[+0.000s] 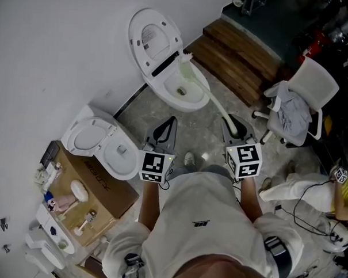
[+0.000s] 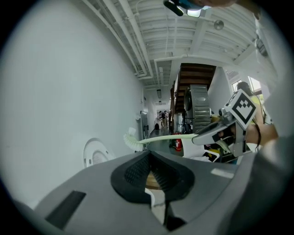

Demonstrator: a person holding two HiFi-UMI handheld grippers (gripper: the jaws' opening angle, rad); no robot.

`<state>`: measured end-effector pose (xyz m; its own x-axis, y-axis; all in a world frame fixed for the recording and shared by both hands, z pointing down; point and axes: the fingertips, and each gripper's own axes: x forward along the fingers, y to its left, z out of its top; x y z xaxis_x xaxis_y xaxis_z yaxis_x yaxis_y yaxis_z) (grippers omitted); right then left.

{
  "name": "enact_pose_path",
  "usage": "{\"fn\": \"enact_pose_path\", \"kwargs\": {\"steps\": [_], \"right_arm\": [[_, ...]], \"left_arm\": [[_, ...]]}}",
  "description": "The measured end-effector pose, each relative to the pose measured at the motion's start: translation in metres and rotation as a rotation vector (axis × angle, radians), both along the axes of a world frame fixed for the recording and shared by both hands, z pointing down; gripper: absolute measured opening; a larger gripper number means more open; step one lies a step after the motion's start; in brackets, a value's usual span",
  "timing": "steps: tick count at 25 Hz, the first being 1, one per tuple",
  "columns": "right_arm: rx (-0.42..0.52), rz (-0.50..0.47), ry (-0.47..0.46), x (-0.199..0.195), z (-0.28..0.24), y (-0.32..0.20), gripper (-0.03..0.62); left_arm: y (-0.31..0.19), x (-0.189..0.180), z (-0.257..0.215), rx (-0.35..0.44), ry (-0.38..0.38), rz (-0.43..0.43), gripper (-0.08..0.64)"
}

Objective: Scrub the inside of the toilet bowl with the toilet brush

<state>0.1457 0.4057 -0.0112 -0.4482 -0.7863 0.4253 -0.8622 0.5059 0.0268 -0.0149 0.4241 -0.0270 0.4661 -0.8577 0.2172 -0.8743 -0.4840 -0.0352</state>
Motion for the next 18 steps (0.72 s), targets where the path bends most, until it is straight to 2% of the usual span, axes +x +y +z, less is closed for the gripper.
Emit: {"fn": "enact_pose_path", "kwargs": {"steps": [6,18], "right_arm": [[-0.012,0.007,0.008,-0.013,0.005,-0.02,0.075],[-0.027,0.019,0.008,-0.013,0.017,-0.076,0.075]], "left_arm": [[-0.028,-0.01,0.008,-0.018,0.012,0.019,0.009],[-0.086,-0.01,0.019,-0.035,0.009,0.03,0.009]]}}
